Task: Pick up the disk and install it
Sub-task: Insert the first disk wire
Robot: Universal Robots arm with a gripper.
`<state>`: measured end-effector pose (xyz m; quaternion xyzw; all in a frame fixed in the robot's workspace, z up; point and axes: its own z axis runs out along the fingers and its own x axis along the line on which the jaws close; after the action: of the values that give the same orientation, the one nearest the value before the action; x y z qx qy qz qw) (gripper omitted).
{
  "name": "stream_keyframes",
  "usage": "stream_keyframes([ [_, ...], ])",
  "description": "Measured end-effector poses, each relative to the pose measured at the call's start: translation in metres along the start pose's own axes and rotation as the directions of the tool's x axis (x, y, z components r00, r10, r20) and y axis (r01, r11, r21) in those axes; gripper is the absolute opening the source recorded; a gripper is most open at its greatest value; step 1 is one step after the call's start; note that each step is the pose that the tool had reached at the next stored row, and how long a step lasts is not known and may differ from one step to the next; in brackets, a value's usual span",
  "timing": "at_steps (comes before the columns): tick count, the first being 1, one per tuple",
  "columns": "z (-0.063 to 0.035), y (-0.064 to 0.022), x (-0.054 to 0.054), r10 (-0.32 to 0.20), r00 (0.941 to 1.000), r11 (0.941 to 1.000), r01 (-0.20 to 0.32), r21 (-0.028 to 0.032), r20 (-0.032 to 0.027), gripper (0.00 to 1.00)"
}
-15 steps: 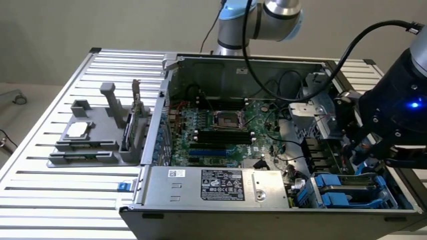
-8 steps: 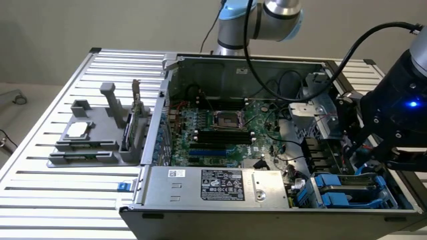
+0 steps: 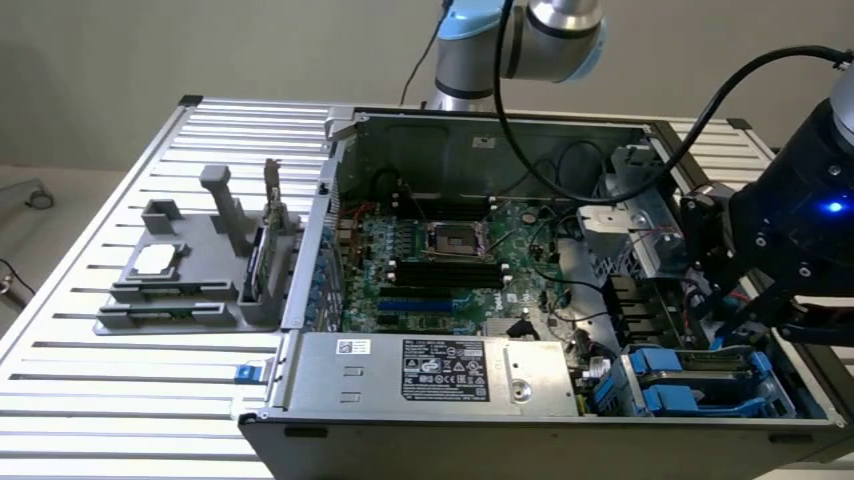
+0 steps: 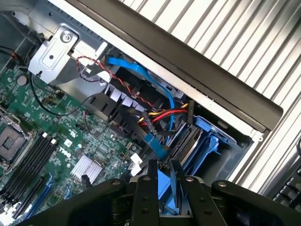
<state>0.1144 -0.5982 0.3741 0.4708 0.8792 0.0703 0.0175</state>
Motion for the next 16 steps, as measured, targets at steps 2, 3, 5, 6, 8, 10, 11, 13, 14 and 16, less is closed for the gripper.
stream_keyframes([
  [2, 0.0002, 0.0006, -0.001, 0.009, 1.0000, 1.0000, -0.009, 0.0029, 0.0038, 0.26],
  [3, 0.0002, 0.0010, -0.001, 0.013, 0.9999, 0.9999, -0.013, 0.0057, 0.0070, 0.26],
  [5, 0.0003, 0.0023, -0.002, 0.019, 0.9997, 0.9997, -0.020, 0.0134, 0.0153, 0.26],
  [6, 0.0003, 0.0029, -0.002, 0.022, 0.9996, 0.9996, -0.023, 0.0172, 0.0193, 0.26],
  [8, 0.0007, 0.0045, -0.004, 0.028, 0.9993, 0.9993, -0.029, 0.0220, 0.0253, 0.26],
  [10, 0.0007, 0.0067, -0.005, 0.035, 0.9990, 0.9991, -0.036, 0.0241, 0.0292, 0.26],
  [11, 0.0008, 0.0078, -0.006, 0.038, 0.9988, 0.9990, -0.039, 0.0243, 0.0302, 0.26],
  [13, 0.0013, 0.0100, -0.007, 0.044, 0.9985, 0.9987, -0.045, 0.0245, 0.0316, 0.26],
  [14, 0.0016, 0.0112, -0.008, 0.047, 0.9984, 0.9986, -0.048, 0.0243, 0.0320, 0.26],
  [16, 0.0022, 0.0137, -0.010, 0.053, 0.9981, 0.9983, -0.054, 0.0241, 0.0329, 0.26],
])
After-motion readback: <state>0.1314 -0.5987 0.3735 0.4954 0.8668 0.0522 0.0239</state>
